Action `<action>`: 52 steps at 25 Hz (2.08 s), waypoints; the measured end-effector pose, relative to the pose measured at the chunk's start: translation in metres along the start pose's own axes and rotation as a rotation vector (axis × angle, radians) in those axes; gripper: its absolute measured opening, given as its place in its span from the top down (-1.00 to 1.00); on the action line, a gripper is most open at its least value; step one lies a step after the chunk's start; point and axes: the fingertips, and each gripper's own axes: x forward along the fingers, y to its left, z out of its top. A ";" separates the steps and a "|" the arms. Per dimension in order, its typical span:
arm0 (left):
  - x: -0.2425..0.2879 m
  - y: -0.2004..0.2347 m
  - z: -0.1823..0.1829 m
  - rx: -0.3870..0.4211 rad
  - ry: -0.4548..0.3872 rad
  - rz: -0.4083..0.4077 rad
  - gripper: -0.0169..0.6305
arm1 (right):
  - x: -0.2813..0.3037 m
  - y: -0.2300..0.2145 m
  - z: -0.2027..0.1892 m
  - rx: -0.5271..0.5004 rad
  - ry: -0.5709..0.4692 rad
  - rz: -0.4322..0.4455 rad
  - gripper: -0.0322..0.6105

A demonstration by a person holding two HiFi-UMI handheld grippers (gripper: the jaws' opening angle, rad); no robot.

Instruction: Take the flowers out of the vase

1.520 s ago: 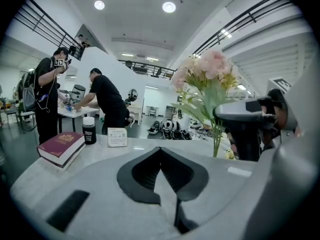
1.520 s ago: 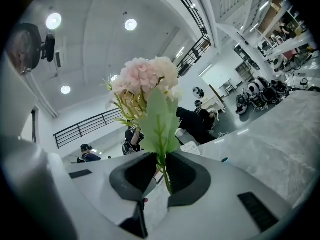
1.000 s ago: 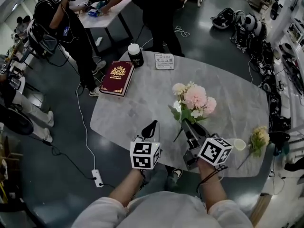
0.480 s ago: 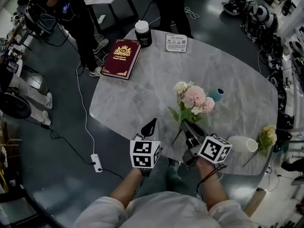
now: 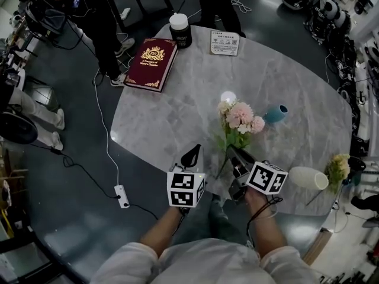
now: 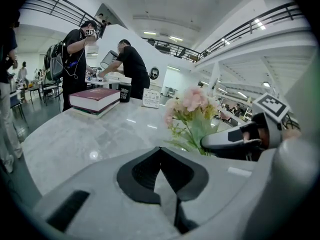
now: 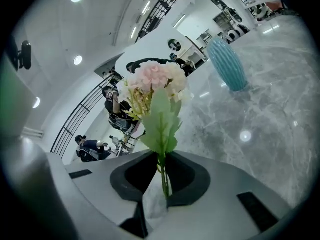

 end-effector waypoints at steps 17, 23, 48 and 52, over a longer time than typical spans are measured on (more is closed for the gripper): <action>0.012 0.008 -0.014 -0.014 0.041 0.001 0.92 | 0.027 -0.033 -0.015 0.090 0.053 -0.048 0.74; 0.013 0.002 -0.017 -0.010 0.052 -0.006 0.92 | 0.028 -0.042 -0.018 0.107 0.053 -0.077 0.74; -0.009 -0.043 0.019 -0.019 -0.037 0.002 0.92 | -0.057 -0.048 -0.002 -0.007 -0.004 -0.204 0.35; -0.025 -0.052 0.034 -0.019 -0.070 0.015 0.92 | -0.082 -0.036 0.011 -0.085 -0.063 -0.215 0.52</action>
